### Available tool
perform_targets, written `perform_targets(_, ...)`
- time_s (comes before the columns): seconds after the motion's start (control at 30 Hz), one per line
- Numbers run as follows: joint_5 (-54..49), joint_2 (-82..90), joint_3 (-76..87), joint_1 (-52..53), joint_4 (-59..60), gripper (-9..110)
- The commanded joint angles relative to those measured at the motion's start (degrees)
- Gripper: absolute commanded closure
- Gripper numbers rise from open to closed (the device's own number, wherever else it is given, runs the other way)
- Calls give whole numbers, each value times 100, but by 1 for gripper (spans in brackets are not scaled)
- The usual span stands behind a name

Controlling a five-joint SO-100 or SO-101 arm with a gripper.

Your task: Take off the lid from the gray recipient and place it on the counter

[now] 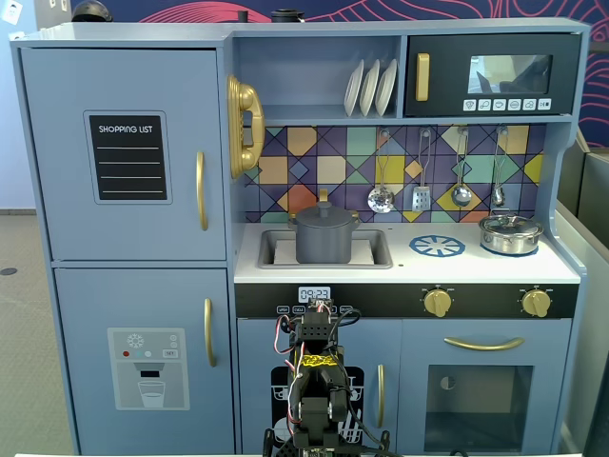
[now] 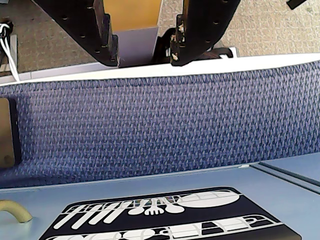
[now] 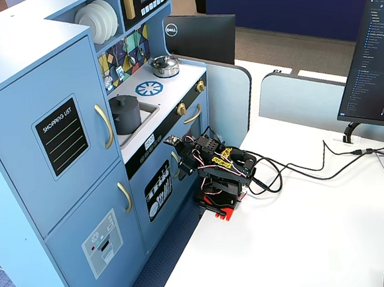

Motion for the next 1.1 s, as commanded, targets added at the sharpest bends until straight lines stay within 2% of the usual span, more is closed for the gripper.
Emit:
perform_targets(0.0,325,-26,88,158,914,101)
perform_targets(0.27,246,-26,88,176,923,101)
perform_targets(0.37,519,-35,88,193,835,101)
perform_targets(0.47,404,-44,-176,264,308,101)
perform_targets(0.53,633,-44,-703,229,-141,101)
perform_targets(0.6,431,-70,-1362,202,-580,102)
perform_targets(0.73,-264,-299,-2531,229,-1784,102)
perform_targets(0.87,-343,-703,-3357,167,-3296,102)
perform_targets(0.97,-369,-1072,-3779,114,-3981,101)
perform_targets(1.07,-290,-1362,-4034,105,-4368,95)
